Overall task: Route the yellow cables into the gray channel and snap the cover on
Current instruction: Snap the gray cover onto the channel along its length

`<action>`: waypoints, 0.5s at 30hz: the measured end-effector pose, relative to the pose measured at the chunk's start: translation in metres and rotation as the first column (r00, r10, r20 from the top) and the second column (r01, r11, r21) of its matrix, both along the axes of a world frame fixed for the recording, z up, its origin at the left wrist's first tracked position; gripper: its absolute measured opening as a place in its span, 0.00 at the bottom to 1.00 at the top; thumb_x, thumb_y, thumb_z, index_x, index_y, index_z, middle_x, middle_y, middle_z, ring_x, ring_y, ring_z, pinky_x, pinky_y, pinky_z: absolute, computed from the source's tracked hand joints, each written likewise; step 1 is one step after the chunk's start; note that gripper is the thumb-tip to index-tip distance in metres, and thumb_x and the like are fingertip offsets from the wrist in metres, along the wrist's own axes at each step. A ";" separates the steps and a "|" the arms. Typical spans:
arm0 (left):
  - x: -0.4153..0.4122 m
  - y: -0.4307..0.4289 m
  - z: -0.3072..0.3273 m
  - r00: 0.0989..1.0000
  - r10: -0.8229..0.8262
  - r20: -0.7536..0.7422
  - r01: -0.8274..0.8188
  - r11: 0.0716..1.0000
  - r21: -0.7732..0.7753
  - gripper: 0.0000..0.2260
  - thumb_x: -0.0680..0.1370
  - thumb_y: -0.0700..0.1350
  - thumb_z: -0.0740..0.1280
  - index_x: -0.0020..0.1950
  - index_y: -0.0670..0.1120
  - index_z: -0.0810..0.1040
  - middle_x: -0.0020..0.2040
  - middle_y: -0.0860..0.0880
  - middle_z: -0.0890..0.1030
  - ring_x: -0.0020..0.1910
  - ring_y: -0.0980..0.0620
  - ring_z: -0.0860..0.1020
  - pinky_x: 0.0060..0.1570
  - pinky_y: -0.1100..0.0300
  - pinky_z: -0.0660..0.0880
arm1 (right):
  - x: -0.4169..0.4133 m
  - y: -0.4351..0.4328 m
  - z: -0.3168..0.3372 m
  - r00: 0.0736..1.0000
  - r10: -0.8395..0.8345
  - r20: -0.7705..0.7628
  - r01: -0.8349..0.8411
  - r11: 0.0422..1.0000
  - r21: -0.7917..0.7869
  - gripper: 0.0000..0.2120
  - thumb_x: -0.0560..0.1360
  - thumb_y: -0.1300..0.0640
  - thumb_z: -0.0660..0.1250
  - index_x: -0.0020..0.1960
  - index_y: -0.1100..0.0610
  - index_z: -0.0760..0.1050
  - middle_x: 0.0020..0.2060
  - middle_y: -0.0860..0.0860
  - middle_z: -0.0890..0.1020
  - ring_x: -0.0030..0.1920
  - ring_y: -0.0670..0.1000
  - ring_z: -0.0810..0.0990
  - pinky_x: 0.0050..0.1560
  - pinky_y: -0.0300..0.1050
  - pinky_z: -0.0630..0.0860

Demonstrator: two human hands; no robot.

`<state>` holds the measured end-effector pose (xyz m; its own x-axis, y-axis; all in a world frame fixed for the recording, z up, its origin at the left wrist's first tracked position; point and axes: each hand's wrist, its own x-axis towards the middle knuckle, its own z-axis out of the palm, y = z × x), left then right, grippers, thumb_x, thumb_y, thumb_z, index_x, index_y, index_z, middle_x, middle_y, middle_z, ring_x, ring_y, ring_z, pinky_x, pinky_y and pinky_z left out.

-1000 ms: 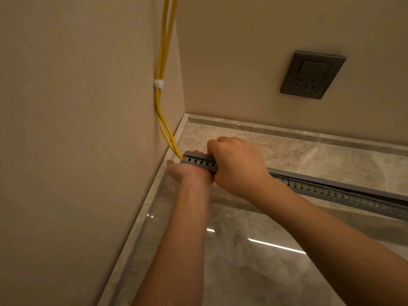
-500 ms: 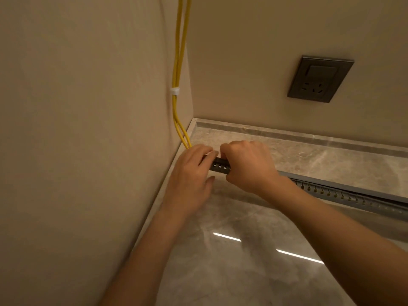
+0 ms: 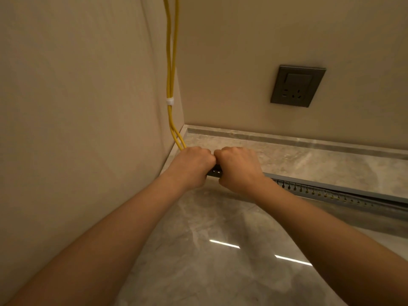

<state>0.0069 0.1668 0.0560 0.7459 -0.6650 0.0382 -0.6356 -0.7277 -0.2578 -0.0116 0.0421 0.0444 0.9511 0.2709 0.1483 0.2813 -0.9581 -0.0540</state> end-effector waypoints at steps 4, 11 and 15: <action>-0.002 0.002 -0.001 0.996 -0.085 0.030 0.082 0.992 0.098 0.06 0.76 0.41 0.61 0.48 0.44 0.77 0.48 0.45 0.79 0.47 0.45 0.78 0.36 0.57 0.63 | -0.001 0.003 0.003 1.000 -0.017 -0.017 0.017 1.000 -0.026 0.06 0.69 0.62 0.65 0.40 0.53 0.70 0.37 0.51 0.78 0.35 0.55 0.72 0.34 0.45 0.61; -0.008 0.003 -0.005 0.997 -0.080 0.009 0.079 0.995 0.067 0.05 0.74 0.41 0.63 0.48 0.43 0.77 0.47 0.45 0.79 0.45 0.45 0.78 0.36 0.57 0.63 | -0.003 0.003 0.000 0.998 0.002 -0.057 -0.003 1.000 -0.018 0.05 0.68 0.61 0.66 0.38 0.53 0.70 0.32 0.49 0.71 0.34 0.53 0.69 0.35 0.45 0.62; -0.009 0.004 -0.007 0.997 -0.078 -0.004 0.078 0.996 0.051 0.05 0.73 0.40 0.63 0.46 0.43 0.76 0.46 0.45 0.80 0.44 0.45 0.78 0.36 0.58 0.63 | -0.002 0.001 -0.002 0.997 0.026 -0.067 -0.027 1.000 -0.016 0.05 0.66 0.61 0.67 0.38 0.53 0.72 0.30 0.48 0.69 0.33 0.53 0.69 0.31 0.43 0.59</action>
<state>-0.0017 0.1710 0.0492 0.6916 -0.7222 0.0010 -0.6905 -0.6617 -0.2921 -0.0132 0.0429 0.0423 0.9511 0.2983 0.0802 0.3032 -0.9512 -0.0576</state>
